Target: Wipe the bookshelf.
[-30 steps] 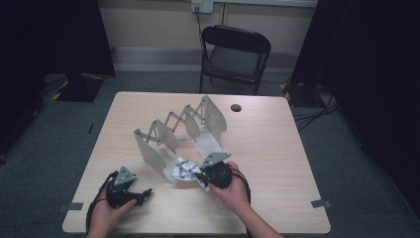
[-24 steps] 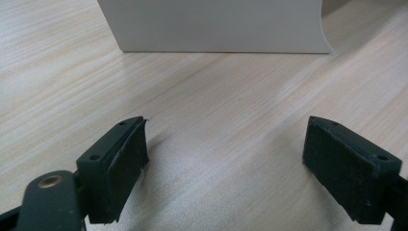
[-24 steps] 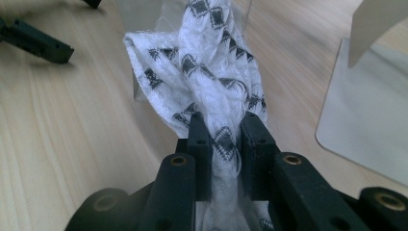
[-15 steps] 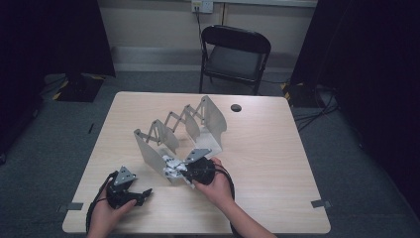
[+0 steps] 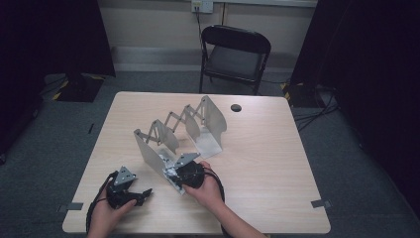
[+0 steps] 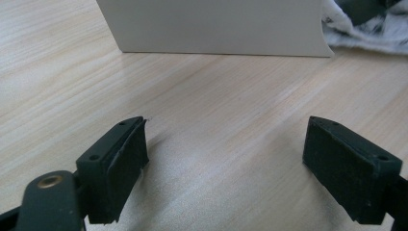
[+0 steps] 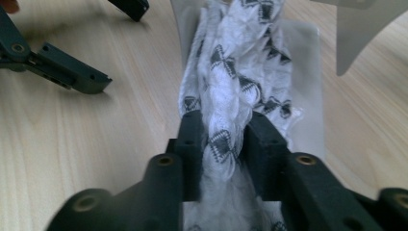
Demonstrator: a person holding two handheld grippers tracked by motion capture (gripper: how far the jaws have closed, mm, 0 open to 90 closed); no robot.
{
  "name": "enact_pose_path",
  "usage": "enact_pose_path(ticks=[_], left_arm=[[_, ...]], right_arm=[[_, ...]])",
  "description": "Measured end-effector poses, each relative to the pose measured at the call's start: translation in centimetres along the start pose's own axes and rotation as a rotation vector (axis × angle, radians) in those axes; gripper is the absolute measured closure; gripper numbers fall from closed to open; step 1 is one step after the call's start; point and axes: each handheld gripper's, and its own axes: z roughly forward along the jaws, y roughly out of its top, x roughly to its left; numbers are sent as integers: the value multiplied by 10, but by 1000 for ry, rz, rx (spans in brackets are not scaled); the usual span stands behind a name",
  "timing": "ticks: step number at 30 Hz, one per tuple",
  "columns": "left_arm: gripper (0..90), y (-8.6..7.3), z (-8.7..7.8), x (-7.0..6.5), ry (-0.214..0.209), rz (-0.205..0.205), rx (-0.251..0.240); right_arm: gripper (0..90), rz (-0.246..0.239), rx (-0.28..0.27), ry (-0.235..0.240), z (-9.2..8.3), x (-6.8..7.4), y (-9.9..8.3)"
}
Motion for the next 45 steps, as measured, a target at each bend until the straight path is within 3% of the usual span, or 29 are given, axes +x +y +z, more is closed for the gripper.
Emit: enact_pose_path(ticks=[4,9,14,19,28,34,41,45], left_arm=[[154,0,0,0,0,0,0],[154,0,0,0,0,0,0],[154,0,0,0,1,-1,-1],[153,0,0,0,0,-1,-1],[153,0,0,0,0,0,0],[153,0,0,0,0,-1,-1],[153,0,0,0,0,0,0],[153,0,0,0,1,-1,-1]], right_arm=[[481,28,-18,31,1,-2,-2],[381,14,-32,30,-8,-4,-2],[358,9,-67,43,-26,-6,-3],[389,-2,-46,51,-33,-6,-11],[422,21,-29,31,-16,-8,-27],[502,14,-17,24,-7,-6,-21],[640,16,-7,59,-3,-15,-14],[690,17,-18,47,-1,-20,-7]])
